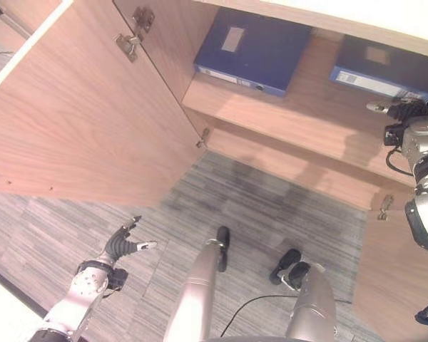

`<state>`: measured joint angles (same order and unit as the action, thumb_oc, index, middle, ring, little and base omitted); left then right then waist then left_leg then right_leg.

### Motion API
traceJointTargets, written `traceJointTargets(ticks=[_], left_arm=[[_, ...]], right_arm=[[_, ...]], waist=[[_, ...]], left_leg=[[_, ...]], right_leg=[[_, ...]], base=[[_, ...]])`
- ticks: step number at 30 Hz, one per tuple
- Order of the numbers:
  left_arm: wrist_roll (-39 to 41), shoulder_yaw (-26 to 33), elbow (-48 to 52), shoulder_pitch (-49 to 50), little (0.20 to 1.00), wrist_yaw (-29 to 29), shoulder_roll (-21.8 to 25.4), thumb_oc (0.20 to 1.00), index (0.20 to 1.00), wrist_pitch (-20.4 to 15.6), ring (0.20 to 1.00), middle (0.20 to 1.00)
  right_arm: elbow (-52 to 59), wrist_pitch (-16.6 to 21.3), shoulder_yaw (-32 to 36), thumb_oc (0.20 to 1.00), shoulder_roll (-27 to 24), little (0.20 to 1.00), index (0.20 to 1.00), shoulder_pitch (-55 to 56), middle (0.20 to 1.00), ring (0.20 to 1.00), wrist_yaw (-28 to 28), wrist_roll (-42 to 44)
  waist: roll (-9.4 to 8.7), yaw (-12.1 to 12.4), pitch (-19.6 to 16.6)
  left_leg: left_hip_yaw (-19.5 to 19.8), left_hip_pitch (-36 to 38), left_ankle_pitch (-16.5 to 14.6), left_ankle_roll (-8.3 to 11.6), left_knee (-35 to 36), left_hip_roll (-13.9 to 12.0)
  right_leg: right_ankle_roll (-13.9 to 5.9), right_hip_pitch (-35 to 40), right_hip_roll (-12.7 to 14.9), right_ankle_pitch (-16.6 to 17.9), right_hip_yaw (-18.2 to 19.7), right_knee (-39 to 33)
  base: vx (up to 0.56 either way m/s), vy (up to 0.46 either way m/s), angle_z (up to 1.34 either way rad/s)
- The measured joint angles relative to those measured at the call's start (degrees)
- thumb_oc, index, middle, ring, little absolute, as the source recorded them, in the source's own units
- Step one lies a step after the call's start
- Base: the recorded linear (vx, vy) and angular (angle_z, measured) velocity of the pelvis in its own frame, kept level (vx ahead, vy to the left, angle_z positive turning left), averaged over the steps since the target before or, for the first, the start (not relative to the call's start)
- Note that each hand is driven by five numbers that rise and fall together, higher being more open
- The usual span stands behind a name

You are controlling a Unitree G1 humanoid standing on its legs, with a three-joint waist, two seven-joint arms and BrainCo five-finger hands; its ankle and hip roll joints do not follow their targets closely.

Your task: Put the empty folder in the office cabinet

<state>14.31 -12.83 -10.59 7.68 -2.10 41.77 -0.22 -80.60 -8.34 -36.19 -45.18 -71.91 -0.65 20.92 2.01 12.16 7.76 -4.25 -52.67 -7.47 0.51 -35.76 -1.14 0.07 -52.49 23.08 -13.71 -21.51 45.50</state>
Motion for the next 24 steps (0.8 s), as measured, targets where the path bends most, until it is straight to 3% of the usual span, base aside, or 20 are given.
traceJointTargets(ticks=[3, 6, 12, 18, 24], left_arm=[[-0.1, 0.3, 3.2, -0.2, 1.0, 1.7, -0.1, 1.0, 1.0, 0.1, 1.0, 1.0], [-0.2, 0.7, 3.4, -1.0, 1.0, 2.7, -1.3, 1.0, 1.0, 0.2, 1.0, 1.0], [-2.4, 1.7, 4.5, -3.6, 1.0, 3.8, -1.4, 1.0, 1.0, 0.4, 1.0, 1.0], [-2.4, 1.7, 4.6, -3.4, 1.0, 4.4, -1.6, 1.0, 1.0, 0.8, 1.0, 1.0], [-2.4, 1.5, 4.7, -3.4, 1.0, 5.9, -3.9, 1.0, 1.0, 1.8, 1.0, 1.0]], right_arm=[[0.5, 0.1, -2.4, 1.0, 0.4, 1.0, 1.0, 1.3, 1.0, 1.0, -3.7, -6.9], [3.0, 1.5, 7.0, 1.0, 1.5, 1.0, 1.0, 5.7, 1.0, 1.0, -3.1, -6.8], [3.6, 2.6, 7.8, 1.0, 4.6, 1.0, 1.0, 8.0, 1.0, 1.0, -4.5, -11.5], [3.3, 1.4, 7.8, 1.0, 4.0, 1.0, 1.0, 8.7, 1.0, 1.0, -6.1, -13.7], [1.2, 0.2, 7.6, 1.0, 7.6, 1.0, 1.0, 14.1, 1.0, 1.0, -8.6, -16.1]], waist=[[0.71, 0.6, 0.5], [1.32, 0.8, 0.9], [2.47, 0.2, 1.5], [4.5, 0.9, 1.2], [6.1, 0.7, 0.1]], left_leg=[[0.0, 1.3, 0.1, 0.1, 1.4, 0.0], [-0.2, 4.8, 1.3, 0.17, 5.1, 0.0], [-0.1, 16.2, 9.6, 1.31, 23.4, -0.1], [-0.9, 21.3, 11.0, 1.31, 28.1, 0.1], [-0.7, 29.2, 11.7, 1.8, 32.1, -0.9]], right_leg=[[-0.26, 1.3, -0.4, 0.2, -0.2, -1.3], [-0.57, 4.3, -1.0, 1.1, -0.7, -4.4], [-0.52, 12.1, -4.7, 5.5, -2.9, -16.3], [-1.16, 16.0, -5.2, 6.6, -3.3, -19.3], [-2.24, 25.2, -7.9, 8.5, -4.5, -26.0]], base=[[0.0, 0.0, 0.0], [-0.01, -0.015, -0.05], [0.01, -0.009, -0.05], [0.01, -0.013, -0.03], [0.04, -0.078, -0.05]])
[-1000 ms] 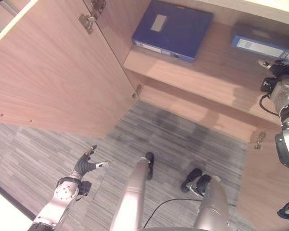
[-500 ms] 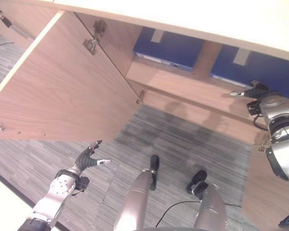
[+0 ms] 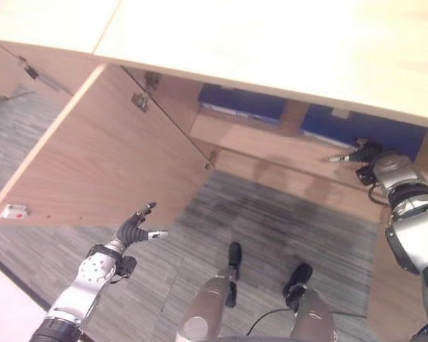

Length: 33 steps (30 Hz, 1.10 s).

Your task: Put the empty folder in the office cabinet

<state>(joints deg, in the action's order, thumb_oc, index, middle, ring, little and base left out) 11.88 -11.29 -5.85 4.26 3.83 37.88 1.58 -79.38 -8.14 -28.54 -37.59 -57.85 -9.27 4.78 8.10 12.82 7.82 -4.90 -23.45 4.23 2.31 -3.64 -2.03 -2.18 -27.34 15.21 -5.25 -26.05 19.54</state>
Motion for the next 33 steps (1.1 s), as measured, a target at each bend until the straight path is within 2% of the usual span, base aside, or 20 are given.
traceJointTargets(ticks=[4, 10, 13, 18, 22, 30, 33], left_arm=[[0.0, -0.1, 0.2, 0.5, 1.0, 1.5, -0.8, 1.0, 1.0, 0.6, 1.0, 1.0], [-0.1, -0.2, 0.1, 2.8, 1.0, 2.4, -0.9, 1.0, 1.0, 1.1, 1.0, 1.0], [-0.1, -0.4, -1.0, 3.2, 1.0, 2.3, -1.0, 1.0, 1.0, 1.1, 1.0, 1.0], [-2.2, -0.2, -2.4, 3.4, 1.0, 1.7, -1.0, 1.0, 1.0, 0.9, 1.0, 1.0], [-2.2, -0.2, -2.9, 4.5, 1.0, 1.5, -1.0, 1.0, 1.0, 0.4, 1.0, 1.0], [-2.3, -0.2, -3.2, 4.8, 1.0, 0.4, -1.5, 1.0, 1.0, 0.0, 1.0, 1.0], [-2.8, -0.1, -3.2, 4.4, 1.0, 0.0, -1.5, 1.0, 1.0, -0.2, 1.0, 1.0]], right_arm=[[-0.5, -1.0, 0.1, 1.0, 0.7, 1.0, 1.0, 3.9, 1.0, 1.0, -1.2, -3.3], [-4.4, -2.5, 0.0, 1.0, -0.2, 1.0, 1.0, 3.6, 1.0, 1.0, -1.6, -6.2], [-3.5, -1.6, 0.0, 1.0, -1.8, 1.0, 1.0, 2.7, 1.0, 1.0, 1.8, -6.6], [-0.9, 0.1, 0.0, 1.0, -7.4, 1.0, 1.0, 2.0, 1.0, 1.0, 7.9, -8.3], [-0.9, 0.6, -0.1, 1.0, -7.6, 1.0, 1.0, 0.9, 1.0, 1.0, 9.8, -8.3], [-0.8, 1.7, 0.0, 1.0, -7.6, 1.0, 1.0, 0.6, 1.0, 1.0, 11.8, -8.3], [3.4, 2.1, -0.1, 1.0, -7.6, 1.0, 1.0, 0.3, 1.0, 1.0, 12.1, -8.3]], waist=[[0.45, -0.2, -0.6], [0.24, -0.9, -1.8], [0.22, -1.3, -1.8], [0.23, -1.6, -1.8], [0.29, -2.9, -1.7], [0.78, -2.6, -1.5], [1.12, -2.9, -0.5]], left_leg=[[0.9, 3.8, 0.5, 0.4, 1.7, -0.7], [0.7, 4.0, 0.6, 0.23, 1.9, -0.8], [0.1, 4.0, 0.9, 0.16, 2.1, -0.8], [-1.0, 4.0, 1.5, 0.04, 3.0, -1.0], [-1.2, 4.0, 2.2, -0.01, 4.2, -1.1], [-1.5, 3.8, 2.2, -0.04, 5.0, -1.0], [-1.5, 3.9, 2.2, -0.04, 5.1, -1.1]], right_leg=[[-0.54, 5.5, -1.7, 1.5, -1.5, -4.4], [-0.59, 5.8, -2.0, 2.4, -1.3, -5.2], [-0.65, 5.4, -2.2, 3.1, -0.6, -5.8], [-1.04, 5.1, -2.8, 4.1, 0.2, -7.3], [-0.81, 4.7, -3.0, 4.8, 0.3, -8.1], [-0.67, 4.7, -3.3, 5.5, 0.3, -9.4], [-0.73, 5.1, -3.8, 6.2, 0.3, -10.6]], base=[[0.02, -0.058, 0.05], [-0.01, -0.023, -0.02], [-0.02, -0.008, -0.11], [-0.01, 0.002, -0.12], [0.0, 0.009, -0.02], [0.0, 0.001, -0.01], [0.0, 0.004, -0.01]])
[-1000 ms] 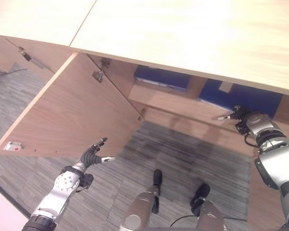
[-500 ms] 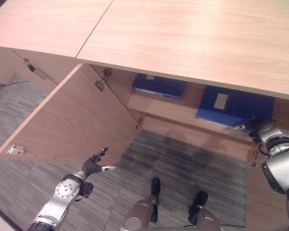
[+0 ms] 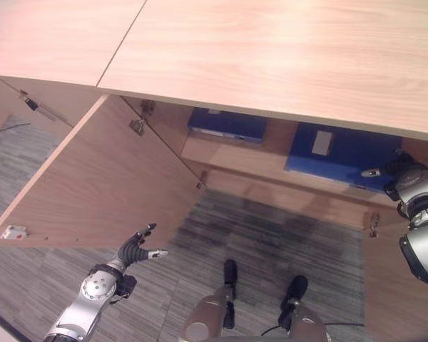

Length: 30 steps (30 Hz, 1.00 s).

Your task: Put the empty folder in the office cabinet

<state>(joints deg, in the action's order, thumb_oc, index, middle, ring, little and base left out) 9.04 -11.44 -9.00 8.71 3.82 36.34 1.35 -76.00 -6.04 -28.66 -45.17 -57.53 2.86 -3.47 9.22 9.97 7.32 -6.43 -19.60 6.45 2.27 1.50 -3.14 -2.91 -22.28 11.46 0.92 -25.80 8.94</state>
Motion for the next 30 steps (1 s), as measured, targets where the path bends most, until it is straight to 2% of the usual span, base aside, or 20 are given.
traceJointTargets(ticks=[4, 8, 9, 10, 14, 16, 18, 19, 20, 22, 26, 27, 29, 30], left_arm=[[-1.6, 0.6, -0.1, -0.2, 1.0, -0.8, -0.5, 1.0, 1.0, -0.7, 1.0, 1.0], [-3.9, 2.8, -1.0, -0.7, 1.0, -2.3, -2.1, 1.0, 1.0, -1.6, 1.0, 1.0], [-5.5, 4.0, -1.0, -0.9, 1.0, -3.0, -2.4, 1.0, 1.0, -1.8, 1.0, 1.0], [-6.2, 4.7, -1.0, -0.9, 1.0, -3.3, -2.4, 1.0, 1.0, -1.8, 1.0, 1.0], [-8.7, 5.3, -1.0, -2.1, 1.0, -4.5, -2.6, 1.0, 1.0, -1.9, 1.0, 1.0], [-10.9, 5.9, -0.9, -2.3, 1.0, -5.0, -3.4, 1.0, 1.0, -1.8, 1.0, 1.0], [-12.5, 6.3, -0.9, -2.4, 1.0, -5.5, -4.6, 1.0, 1.0, -1.7, 1.0, 1.0], [-13.1, 6.9, -0.8, -1.9, 1.0, -5.7, -5.2, 1.0, 1.0, -1.6, 1.0, 1.0], [-14.0, 7.2, -0.8, -1.7, 1.0, -5.8, -5.2, 1.0, 1.0, -1.6, 1.0, 1.0], [-14.5, 7.2, -0.7, -1.9, 1.0, -6.3, -5.4, 1.0, 1.0, -1.5, 1.0, 1.0], [-14.6, 8.1, -0.2, 0.5, 1.0, -7.0, -7.2, 1.0, 1.0, -1.4, 1.0, 1.0], [-14.6, 10.2, -0.2, 2.5, 1.0, -7.3, -7.6, 1.0, 1.0, -1.3, 1.0, 1.0], [-14.5, 11.9, -0.7, 3.2, 1.0, -7.5, -7.0, 1.0, 1.0, -0.8, 1.0, 1.0], [-14.5, 12.0, -2.2, 2.6, 1.0, -8.1, -6.8, 1.0, 1.0, -0.6, 1.0, 1.0]], right_arm=[[8.7, 0.8, -0.2, 1.0, 0.0, 1.0, 1.0, 0.3, 1.0, 1.0, 2.9, -0.9], [24.4, 2.1, 0.2, 1.0, -2.3, 1.0, 1.0, 2.5, 1.0, 1.0, 9.6, -9.7], [34.5, 2.1, 3.6, 1.0, -3.9, 1.0, 1.0, 6.8, 1.0, 1.0, 13.3, -15.2], [37.7, 2.3, 5.3, 1.0, -3.9, 1.0, 1.0, 8.3, 1.0, 1.0, 15.3, -18.0], [40.6, 1.9, 6.7, 1.0, -4.1, 1.0, 1.0, 10.5, 1.0, 1.0, 20.1, -24.7], [47.0, 2.0, 8.7, 1.0, -3.7, 1.0, 1.0, 17.2, 1.0, 1.0, 22.0, -29.1], [47.1, 2.0, 8.5, 1.0, -3.3, 1.0, 1.0, 20.6, 1.0, 1.0, 22.2, -31.6], [47.1, 2.1, 8.5, 1.0, -1.7, 1.0, 1.0, 23.4, 1.0, 1.0, 22.1, -31.6], [47.2, 2.4, 8.6, 1.0, 0.6, 1.0, 1.0, 27.3, 1.0, 1.0, 21.9, -31.7], [47.2, 3.0, 9.2, 1.0, 2.3, 1.0, 1.0, 30.3, 1.0, 1.0, 21.6, -31.6], [47.2, 3.5, 9.6, 1.0, 5.5, 1.0, 1.0, 34.9, 1.0, 1.0, 20.2, -31.5], [47.3, 3.6, 9.8, 1.0, 7.0, 1.0, 1.0, 36.8, 1.0, 1.0, 19.7, -31.4], [47.3, 3.6, 9.8, 1.0, 8.5, 1.0, 1.0, 37.1, 1.0, 1.0, 19.5, -31.4], [47.3, 3.9, 9.7, 1.0, 8.9, 1.0, 1.0, 36.8, 1.0, 1.0, 19.5, -31.4]], waist=[[0.24, -0.3, 0.8], [0.24, -0.2, 2.2], [-0.02, -0.1, 2.6], [-0.2, -0.2, 2.7], [-0.84, -0.8, 3.1], [-2.22, -1.4, 4.0], [-3.13, -2.1, 4.5], [-4.07, -3.2, 4.1], [-5.49, -3.3, 3.1], [-6.69, -3.9, 2.0], [-7.46, -4.8, 0.8], [-8.37, -4.4, -0.1], [-10.54, -4.0, 0.3], [-12.61, -2.8, 1.2]], left_leg=[[-0.1, 0.0, 0.0, 0.0, 0.1, 0.0], [0.0, 0.0, 0.0, 0.0, 0.1, -0.1], [0.2, 0.0, 0.0, 0.0, 0.3, 0.0], [0.2, 0.0, 0.0, 0.0, 0.4, -0.1], [0.2, 0.1, 0.0, 0.0, 0.4, 0.0], [0.1, 1.9, 0.0, 0.01, 0.6, -0.2], [-0.2, 4.8, 0.0, 0.04, 1.1, -0.2], [-0.2, 6.8, -0.2, 0.25, 1.5, -0.4], [-0.6, 8.6, -0.6, 0.69, 2.0, -0.9], [-0.9, 9.2, -0.7, 0.85, 2.5, -1.5], [-1.3, 12.8, -1.7, 1.67, 2.6, -2.3], [-2.0, 13.1, -2.9, 2.46, 0.5, -3.1], [-2.2, 10.3, -3.9, 3.27, -7.4, -3.8], [-0.7, 5.1, -4.0, 3.33, -18.6, -3.9]], right_leg=[[-0.02, 0.1, -0.2, 0.2, 0.1, -0.6], [-0.01, 0.2, -0.3, 0.2, 0.0, -0.7], [0.01, 0.4, -0.3, 0.2, -0.1, -1.0], [-0.02, 0.4, -0.4, 0.3, -0.1, -1.2], [-0.1, 0.8, -0.7, 0.5, -0.2, -1.5], [-0.09, 2.9, -1.1, 0.7, -0.2, -2.7], [-0.2, 6.0, -1.2, 1.0, -0.1, -4.2], [-0.3, 8.3, -1.6, 1.0, -0.2, -5.3], [-0.37, 10.3, -2.3, 1.1, 0.0, -6.7], [-0.89, 11.3, -3.3, 1.6, 0.0, -8.4], [-0.65, 15.3, -4.2, 1.6, 0.1, -10.0], [0.03, 15.9, -5.2, 1.1, 1.2, -9.8], [1.54, 14.8, -4.8, -0.4, 2.1, -7.9], [2.5, 15.1, -4.2, -1.1, 4.1, -7.6]], base=[[0.0, 0.002, -0.01], [0.0, -0.003, 0.02], [0.02, -0.018, 0.06], [0.01, -0.016, 0.03], [0.02, -0.02, 0.01], [0.06, -0.056, -0.03], [0.08, -0.056, -0.06], [0.08, -0.071, -0.11], [0.09, -0.094, -0.12], [0.08, -0.116, -0.12], [0.09, -0.16, -0.1], [-0.06, -0.103, -0.33], [0.0, -0.036, -0.32], [0.09, 0.008, -0.36]])
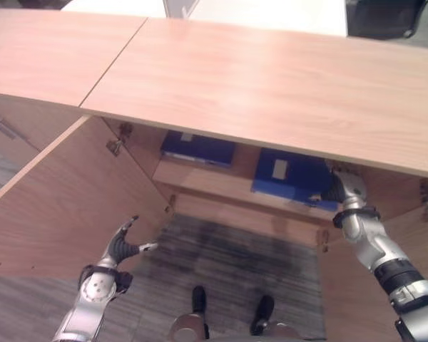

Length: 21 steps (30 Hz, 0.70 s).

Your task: Put the empty folder in the office cabinet

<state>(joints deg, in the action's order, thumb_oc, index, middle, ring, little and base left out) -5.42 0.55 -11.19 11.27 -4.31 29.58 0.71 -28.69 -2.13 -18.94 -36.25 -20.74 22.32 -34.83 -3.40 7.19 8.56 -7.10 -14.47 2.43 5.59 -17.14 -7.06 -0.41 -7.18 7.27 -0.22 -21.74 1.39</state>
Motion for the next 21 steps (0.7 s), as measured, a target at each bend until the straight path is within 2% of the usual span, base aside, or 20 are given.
traceJointTargets(ticks=[1, 2, 3, 5, 6, 7, 8, 9, 10, 12, 13, 14, 17, 18, 21], left_arm=[[0.0, -0.2, -0.7, 0.0, 1.0, -0.3, -0.5, 1.0, 1.0, 0.0, 1.0, 1.0], [0.0, -1.1, -2.2, 0.8, 1.0, -0.5, -1.7, 1.0, 1.0, 0.1, 1.0, 1.0], [0.0, -1.1, -2.7, 0.9, 1.0, -0.6, -2.7, 1.0, 1.0, 0.3, 1.0, 1.0], [0.0, -1.1, -2.9, 1.5, 1.0, -0.8, -4.3, 1.0, 1.0, 0.4, 1.0, 1.0], [0.0, -1.4, -3.1, 2.2, 1.0, -0.9, -5.1, 1.0, 1.0, 0.4, 1.0, 1.0], [0.0, -2.0, -3.3, 2.3, 1.0, -1.0, -5.2, 1.0, 1.0, 0.6, 1.0, 1.0], [0.0, -2.5, -3.4, 4.2, 1.0, -1.1, -6.5, 1.0, 1.0, 0.8, 1.0, 1.0], [0.0, -2.7, -3.4, 5.2, 1.0, -1.1, -7.2, 1.0, 1.0, 0.9, 1.0, 1.0], [-0.1, -2.8, -3.5, 4.8, 1.0, -1.1, -7.2, 1.0, 1.0, 1.0, 1.0, 1.0], [-0.1, -2.6, -3.5, 4.3, 1.0, -1.1, -7.0, 1.0, 1.0, 1.3, 1.0, 1.0], [-0.2, -2.5, -3.4, 6.0, 1.0, -1.3, -6.6, 1.0, 1.0, 1.2, 1.0, 1.0], [-0.5, -2.1, -3.1, 5.7, 1.0, -1.4, -5.7, 1.0, 1.0, 1.1, 1.0, 1.0], [-0.8, -2.0, -2.8, 3.8, 1.0, -1.4, -3.1, 1.0, 1.0, 1.2, 1.0, 1.0], [-1.1, -1.9, -2.8, 2.2, 1.0, -1.4, -2.3, 1.0, 1.0, 1.2, 1.0, 1.0], [-2.7, -1.3, -2.5, 2.1, 1.0, -1.4, -2.0, 1.0, 1.0, 1.3, 1.0, 1.0]], right_arm=[[0.2, 0.3, 0.0, 1.0, -0.1, 1.0, 1.0, -0.4, 1.0, 1.0, 0.0, 0.0], [2.5, 0.4, 0.8, 1.0, -0.7, 1.0, 1.0, 0.5, 1.0, 1.0, 0.0, 0.0], [3.8, 0.6, 1.5, 1.0, -1.3, 1.0, 1.0, 1.3, 1.0, 1.0, 0.0, 0.0], [4.5, 0.8, 1.8, 1.0, -2.8, 1.0, 1.0, 1.9, 1.0, 1.0, 0.0, 0.0], [3.9, 0.5, 1.9, 1.0, -3.4, 1.0, 1.0, 2.0, 1.0, 1.0, -0.2, 0.1], [4.1, 0.4, 2.0, 1.0, -3.5, 1.0, 1.0, 2.3, 1.0, 1.0, -0.5, 0.2], [4.2, 0.6, 1.7, 1.0, -3.2, 1.0, 1.0, 2.7, 1.0, 1.0, -1.2, 0.2], [4.2, 0.5, 1.7, 1.0, -3.1, 1.0, 1.0, 2.9, 1.0, 1.0, -1.2, 0.2], [4.3, 0.5, 2.2, 1.0, -3.1, 1.0, 1.0, 3.9, 1.0, 1.0, -1.2, 0.2], [4.5, 0.1, 3.3, 1.0, -2.7, 1.0, 1.0, 6.9, 1.0, 1.0, -1.7, 0.2], [4.7, 0.2, 2.9, 1.0, -2.4, 1.0, 1.0, 7.6, 1.0, 1.0, -1.9, 0.2], [5.2, 0.2, 3.1, 1.0, -2.2, 1.0, 1.0, 8.3, 1.0, 1.0, -2.0, 0.1], [5.8, 0.1, 3.3, 1.0, -1.3, 1.0, 1.0, 9.0, 1.0, 1.0, -2.1, 0.1], [5.9, 0.1, 3.4, 1.0, -0.9, 1.0, 1.0, 8.8, 1.0, 1.0, -2.1, 0.0], [5.9, 0.1, 3.3, 1.0, -0.4, 1.0, 1.0, 8.8, 1.0, 1.0, -2.4, -0.1]], waist=[[-0.31, 0.7, 0.3], [-0.15, 1.1, 0.4], [0.38, 1.0, 0.1], [1.11, 0.8, -0.2], [1.65, 0.9, -0.4], [2.35, 1.1, -0.5], [4.95, 2.3, -1.2], [5.77, 2.1, -1.7], [5.18, 0.8, -1.5], [4.5, -0.2, -1.9], [4.51, 0.6, -4.0], [3.64, -0.5, -5.5], [0.86, -0.6, -6.3], [0.39, -0.3, -6.7], [0.55, -0.1, -6.5]], left_leg=[[1.6, -3.4, -0.1, 0.28, -6.8, -0.2], [4.3, -6.0, -0.5, 0.87, -8.1, -0.2], [4.5, -7.1, -0.5, 0.89, -5.8, -0.2], [3.1, -7.0, -0.4, 0.91, 4.0, 0.5], [2.7, -6.7, 0.4, 1.81, 12.8, 1.7], [2.3, -6.0, 0.7, 1.4, 15.4, 2.1], [1.7, -1.3, 0.2, -1.15, 19.8, 1.7], [1.2, 0.8, 2.1, -2.72, 22.3, 2.1], [0.5, 1.2, 2.6, -2.92, 21.3, 3.4], [-1.2, 3.9, 3.8, -5.43, 19.7, 6.0], [-4.1, 4.3, 3.7, -5.83, 19.8, 6.2], [-5.3, 4.7, 1.9, -7.46, 19.7, 7.6], [-6.2, 5.4, 2.4, -8.7, 20.5, 9.7], [-6.3, 5.7, 2.1, -9.33, 20.5, 10.0], [-5.7, 7.4, 1.3, -10.46, 20.7, 10.1]], right_leg=[[0.23, 0.8, -0.1, 0.1, 0.8, -0.2], [0.56, 2.1, -0.5, 0.5, 0.7, -1.2], [0.66, 2.3, -0.5, 0.4, 0.3, -1.4], [0.55, 2.4, -0.6, 0.2, 0.5, -1.9], [0.69, 2.3, -0.7, 0.3, 0.8, -2.4], [-0.33, 2.5, -1.7, 1.2, 2.1, -3.1], [-0.7, 3.2, -3.2, 0.7, 4.3, -2.6], [-1.69, 3.2, -2.9, 0.0, 5.5, -1.8], [-2.54, 4.0, -1.5, -0.6, 5.7, -1.8], [-5.31, 5.7, 1.9, -2.9, 7.1, 0.3], [-5.34, 5.3, 3.5, -3.8, 7.8, 1.9], [-5.78, 5.6, 5.3, -3.9, 7.2, 2.7], [-7.67, 7.4, 7.2, -2.1, 6.6, 2.5], [-9.83, 7.7, 7.5, -0.6, 6.3, 2.5], [-10.6, 7.1, 7.9, -0.4, 6.3, 6.4]], base=[[0.21, 0.008, -0.47], [0.3, 0.045, -0.28], [0.31, 0.074, -0.09], [0.23, 0.207, -0.05], [0.17, 0.224, -0.32], [0.21, 0.23, -0.88], [0.26, 0.239, -1.1], [0.4, 0.397, -0.92], [0.37, 0.39, -0.23], [0.15, 0.177, -0.33], [0.13, 0.161, -0.87], [0.16, 0.203, -0.67], [0.11, 0.157, -0.13], [0.08, 0.162, 0.03], [0.04, 0.124, 0.04]])
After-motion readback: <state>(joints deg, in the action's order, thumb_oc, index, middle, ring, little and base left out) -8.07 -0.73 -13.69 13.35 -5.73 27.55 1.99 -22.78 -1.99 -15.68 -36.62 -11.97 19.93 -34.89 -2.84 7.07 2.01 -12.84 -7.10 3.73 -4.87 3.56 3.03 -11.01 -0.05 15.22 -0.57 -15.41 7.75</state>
